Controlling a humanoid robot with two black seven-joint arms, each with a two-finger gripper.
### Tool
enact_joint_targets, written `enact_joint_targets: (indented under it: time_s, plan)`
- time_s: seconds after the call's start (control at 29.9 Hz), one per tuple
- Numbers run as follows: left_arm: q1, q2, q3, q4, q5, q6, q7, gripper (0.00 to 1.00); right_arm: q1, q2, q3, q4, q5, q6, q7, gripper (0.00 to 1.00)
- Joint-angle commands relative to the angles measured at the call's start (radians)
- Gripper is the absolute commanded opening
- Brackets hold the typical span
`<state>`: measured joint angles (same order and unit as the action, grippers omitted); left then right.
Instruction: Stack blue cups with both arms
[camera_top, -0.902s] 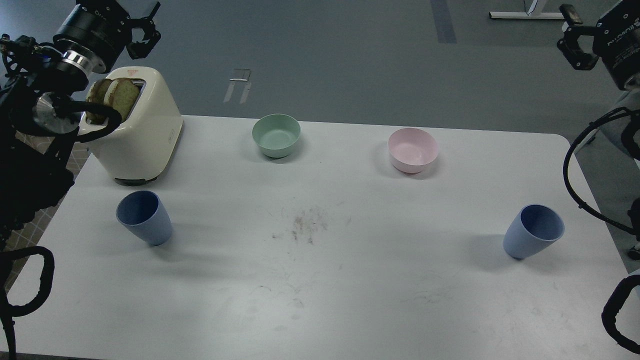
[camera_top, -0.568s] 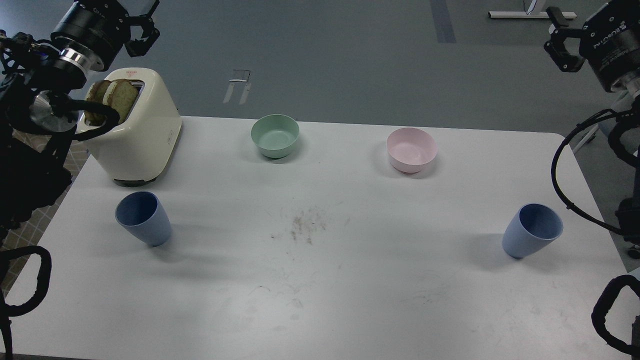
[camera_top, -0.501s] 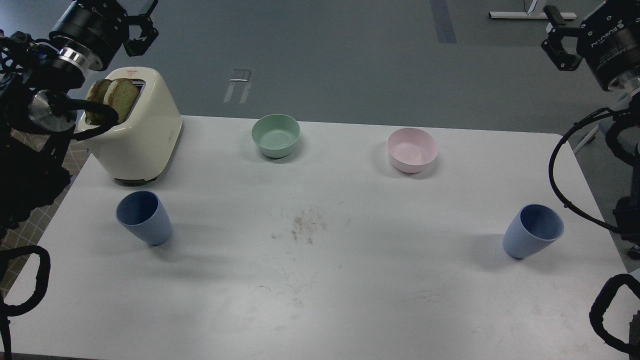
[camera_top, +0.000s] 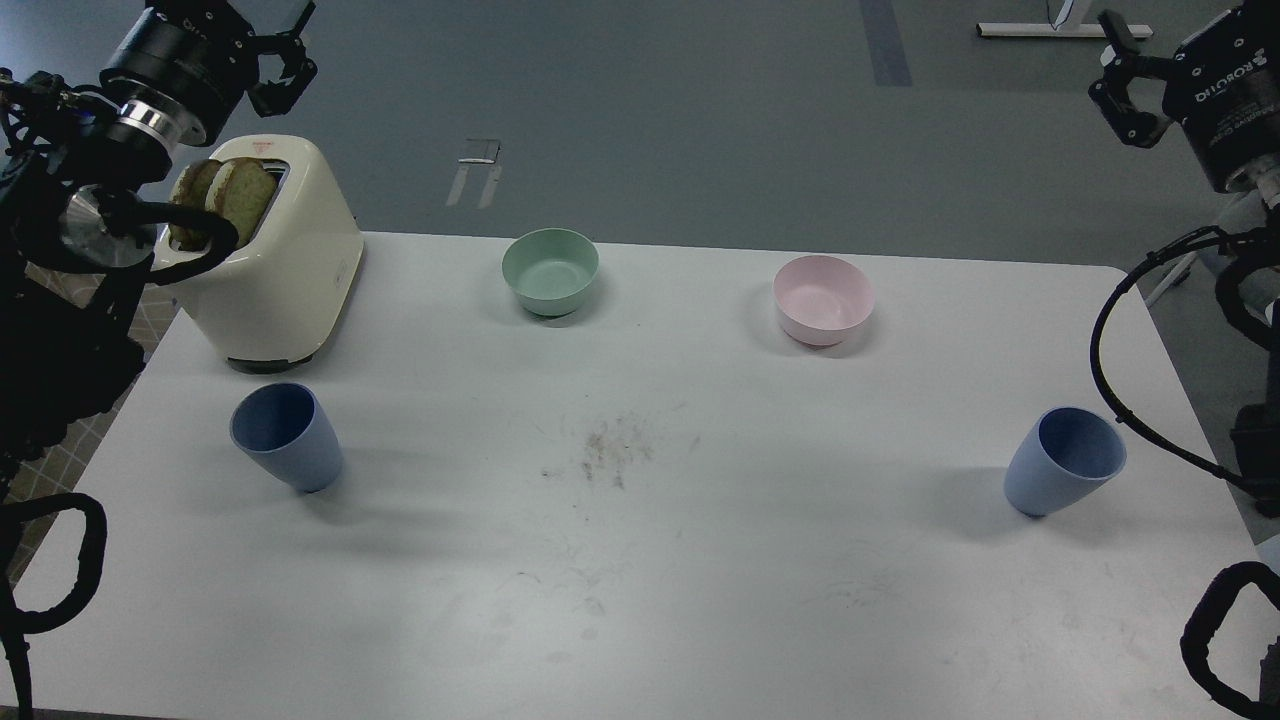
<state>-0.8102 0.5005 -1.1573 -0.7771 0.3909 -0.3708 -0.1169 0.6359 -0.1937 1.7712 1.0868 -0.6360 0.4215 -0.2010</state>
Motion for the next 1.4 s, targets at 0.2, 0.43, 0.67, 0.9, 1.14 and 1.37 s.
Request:
enact_joint_targets:
  time_s: [0.2,0.43,0.67,0.9,1.14,1.37]
  plan:
    - [0.062,0.118,0.028,-0.096,0.025,-0.059,-0.01,0.97,-0.045,0.0,0.004,0.021,0.019,0.065,0.012,1.0]
    - [0.32,0.409,0.024,-0.471,0.247,-0.056,-0.085,0.96,-0.085,0.002,0.007,0.03,0.019,0.062,0.012,1.0]
    - [0.471,0.562,0.021,-0.694,0.744,-0.053,-0.148,0.96,-0.108,0.005,0.014,0.031,0.019,0.063,0.026,1.0]
    - [0.505,0.693,0.077,-0.739,0.977,-0.053,-0.245,0.85,-0.145,0.003,0.056,0.047,0.021,0.067,0.028,1.0]
    - [0.511,0.714,0.197,-0.734,1.328,-0.046,-0.264,0.83,-0.159,0.002,0.089,0.048,0.021,0.067,0.032,1.0]
    - [0.517,0.701,0.321,-0.608,1.516,0.052,-0.273,0.78,-0.179,0.002,0.094,0.096,0.022,0.067,0.032,1.0]
